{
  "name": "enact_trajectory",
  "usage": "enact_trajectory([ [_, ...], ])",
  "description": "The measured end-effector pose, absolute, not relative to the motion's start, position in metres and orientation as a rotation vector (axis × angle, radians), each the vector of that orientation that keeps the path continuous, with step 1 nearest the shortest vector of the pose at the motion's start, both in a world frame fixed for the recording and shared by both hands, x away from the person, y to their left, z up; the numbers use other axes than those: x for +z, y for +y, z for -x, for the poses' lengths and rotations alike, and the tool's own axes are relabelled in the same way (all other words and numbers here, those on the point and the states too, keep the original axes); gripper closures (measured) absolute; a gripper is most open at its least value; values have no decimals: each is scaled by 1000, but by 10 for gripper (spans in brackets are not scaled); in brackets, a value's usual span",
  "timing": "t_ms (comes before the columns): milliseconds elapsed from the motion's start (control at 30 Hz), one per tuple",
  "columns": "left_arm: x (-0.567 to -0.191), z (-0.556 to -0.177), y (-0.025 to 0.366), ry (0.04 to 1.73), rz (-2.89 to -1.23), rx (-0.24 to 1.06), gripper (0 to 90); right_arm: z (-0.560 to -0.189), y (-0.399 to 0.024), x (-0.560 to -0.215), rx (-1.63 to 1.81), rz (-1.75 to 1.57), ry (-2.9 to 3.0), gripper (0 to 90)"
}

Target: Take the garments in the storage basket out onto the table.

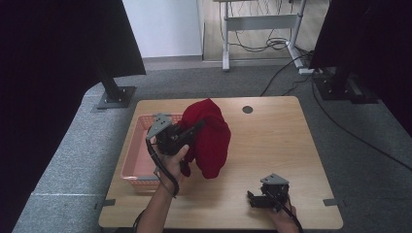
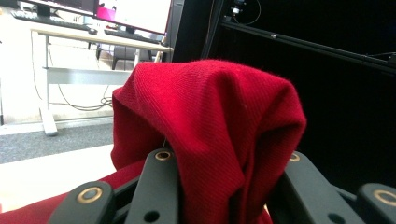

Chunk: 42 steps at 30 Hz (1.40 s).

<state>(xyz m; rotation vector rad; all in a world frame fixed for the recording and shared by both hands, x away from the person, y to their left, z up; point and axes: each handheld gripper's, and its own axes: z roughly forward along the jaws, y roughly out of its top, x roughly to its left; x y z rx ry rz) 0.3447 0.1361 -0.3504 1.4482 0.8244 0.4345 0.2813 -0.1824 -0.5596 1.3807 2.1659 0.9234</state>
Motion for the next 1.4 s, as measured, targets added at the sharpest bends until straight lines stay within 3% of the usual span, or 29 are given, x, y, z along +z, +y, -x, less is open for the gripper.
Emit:
enact_trajectory([
  [767,-365,-357,113,841,-1495,398,716,-281,-182,-560,924,-1381,2166,11],
  [1400,-412,-364,88,892,-1554,341,713,-281,-182,-560,924,-1381,2166,12],
])
